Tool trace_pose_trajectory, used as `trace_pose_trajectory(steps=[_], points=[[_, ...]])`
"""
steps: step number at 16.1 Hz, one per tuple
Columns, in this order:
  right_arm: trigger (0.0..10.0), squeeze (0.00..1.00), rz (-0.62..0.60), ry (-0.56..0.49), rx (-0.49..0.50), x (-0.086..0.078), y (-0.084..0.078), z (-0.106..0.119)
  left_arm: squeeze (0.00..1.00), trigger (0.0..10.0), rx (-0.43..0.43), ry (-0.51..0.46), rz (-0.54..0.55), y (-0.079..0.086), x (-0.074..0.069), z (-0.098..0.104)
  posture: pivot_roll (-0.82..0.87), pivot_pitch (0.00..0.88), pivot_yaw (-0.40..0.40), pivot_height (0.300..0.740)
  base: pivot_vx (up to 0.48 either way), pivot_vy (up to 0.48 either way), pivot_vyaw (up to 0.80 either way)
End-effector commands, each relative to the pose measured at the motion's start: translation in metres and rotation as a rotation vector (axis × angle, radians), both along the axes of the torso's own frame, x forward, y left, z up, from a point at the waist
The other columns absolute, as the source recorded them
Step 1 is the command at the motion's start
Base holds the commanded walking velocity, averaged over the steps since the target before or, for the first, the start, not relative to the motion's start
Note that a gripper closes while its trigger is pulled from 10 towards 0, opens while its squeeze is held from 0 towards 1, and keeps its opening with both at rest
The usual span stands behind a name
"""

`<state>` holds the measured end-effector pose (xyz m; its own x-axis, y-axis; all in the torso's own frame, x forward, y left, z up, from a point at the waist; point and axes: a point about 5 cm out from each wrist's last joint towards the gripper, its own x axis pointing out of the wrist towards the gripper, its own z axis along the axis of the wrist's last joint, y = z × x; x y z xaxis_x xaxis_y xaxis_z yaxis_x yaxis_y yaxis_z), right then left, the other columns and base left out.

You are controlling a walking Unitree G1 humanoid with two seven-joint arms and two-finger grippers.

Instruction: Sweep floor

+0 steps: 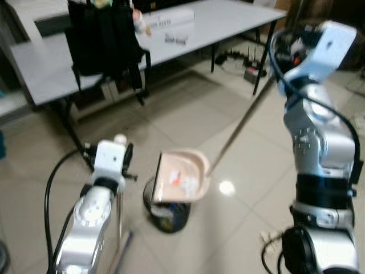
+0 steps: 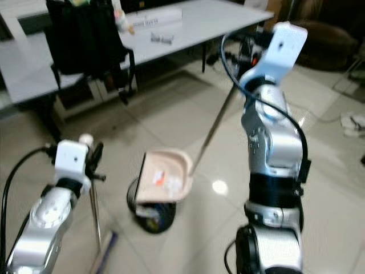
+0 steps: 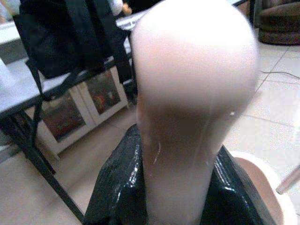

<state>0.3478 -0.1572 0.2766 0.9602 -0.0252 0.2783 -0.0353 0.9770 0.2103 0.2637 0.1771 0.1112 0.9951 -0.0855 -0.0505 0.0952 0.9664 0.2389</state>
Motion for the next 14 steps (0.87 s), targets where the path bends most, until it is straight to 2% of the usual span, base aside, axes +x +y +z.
trace_pose_trajectory(steps=[1,5,7,9,11,12,14], points=[[10.0,0.00,0.027,-0.058,0.017,-0.002,0.007,0.013,0.00,10.0,0.028,-0.022,0.013,0.005,-0.001,0.003,-0.06,0.000,0.036,0.740,0.000,0.000,0.00],[10.0,0.00,0.031,-0.066,0.011,-0.001,0.008,0.011,0.00,10.0,0.025,-0.024,0.014,0.004,-0.001,0.003,-0.05,0.000,0.031,0.740,0.000,0.000,0.00],[10.0,0.00,0.043,-0.090,-0.051,0.000,0.015,0.011,0.00,10.0,0.030,-0.025,0.015,0.005,-0.001,0.003,-0.05,0.000,0.030,0.740,0.000,0.000,0.00],[10.0,0.00,0.056,-0.104,-0.067,0.000,0.020,0.010,0.00,10.0,0.032,-0.026,0.013,0.005,0.000,0.003,-0.05,0.000,0.029,0.740,0.000,0.000,0.00],[10.0,0.00,0.138,-0.184,-0.192,-0.004,0.044,0.008,0.00,10.0,0.035,-0.028,0.009,0.005,0.000,0.003,-0.05,0.000,0.027,0.740,0.000,0.000,0.00],[10.0,0.00,0.153,-0.198,-0.212,-0.006,0.049,0.008,0.00,10.0,0.036,-0.028,0.008,0.004,0.000,0.003,-0.05,0.000,0.026,0.740,0.000,0.000,0.00],[10.0,0.00,0.223,-0.239,-0.293,-0.012,0.068,0.004,0.00,10.0,0.035,-0.028,0.005,0.004,-0.001,0.003,-0.04,0.000,0.023,0.740,0.000,0.000,0.00]])
